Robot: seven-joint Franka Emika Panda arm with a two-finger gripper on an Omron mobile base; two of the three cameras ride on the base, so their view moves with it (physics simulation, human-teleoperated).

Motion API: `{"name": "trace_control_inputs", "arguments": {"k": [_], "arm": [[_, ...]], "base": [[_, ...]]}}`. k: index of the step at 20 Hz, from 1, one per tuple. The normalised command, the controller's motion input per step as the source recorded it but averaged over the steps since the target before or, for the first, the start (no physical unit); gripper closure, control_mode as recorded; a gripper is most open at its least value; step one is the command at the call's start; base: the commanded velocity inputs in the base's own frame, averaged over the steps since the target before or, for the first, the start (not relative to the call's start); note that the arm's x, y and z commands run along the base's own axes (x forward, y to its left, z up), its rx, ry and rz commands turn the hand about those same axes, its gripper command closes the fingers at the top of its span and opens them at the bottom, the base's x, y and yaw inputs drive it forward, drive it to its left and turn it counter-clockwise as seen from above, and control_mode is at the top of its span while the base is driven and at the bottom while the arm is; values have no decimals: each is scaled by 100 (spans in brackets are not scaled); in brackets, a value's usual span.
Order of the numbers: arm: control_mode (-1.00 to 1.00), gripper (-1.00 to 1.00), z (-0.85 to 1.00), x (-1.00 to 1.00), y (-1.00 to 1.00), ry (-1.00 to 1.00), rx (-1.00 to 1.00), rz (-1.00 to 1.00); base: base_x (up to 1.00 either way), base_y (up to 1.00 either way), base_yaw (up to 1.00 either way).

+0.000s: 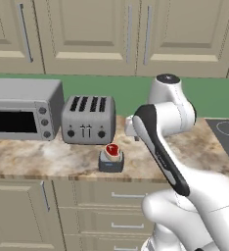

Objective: Take the steak from the fridge and place it on the digital scale on the counter by the fridge. Wait a few seconds for a reading, then move it to the plate on the dining counter.

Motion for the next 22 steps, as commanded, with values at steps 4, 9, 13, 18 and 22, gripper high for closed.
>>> {"name": "trace_control_inputs", "arguments": {"k": [4,9,13,18,22], "arm": [[-100,-100,0,0,-1,1,1,0],[-100,-100,0,0,0,0,0,0],[-100,-100,0,0,0,0,0,0],[-100,-100,0,0,0,0,0,0],[-100,-100,0,0,0,0,0,0]], "base": [[0,0,0],[0,0,0],[0,0,0],[0,0,0],[0,0,0]]}}
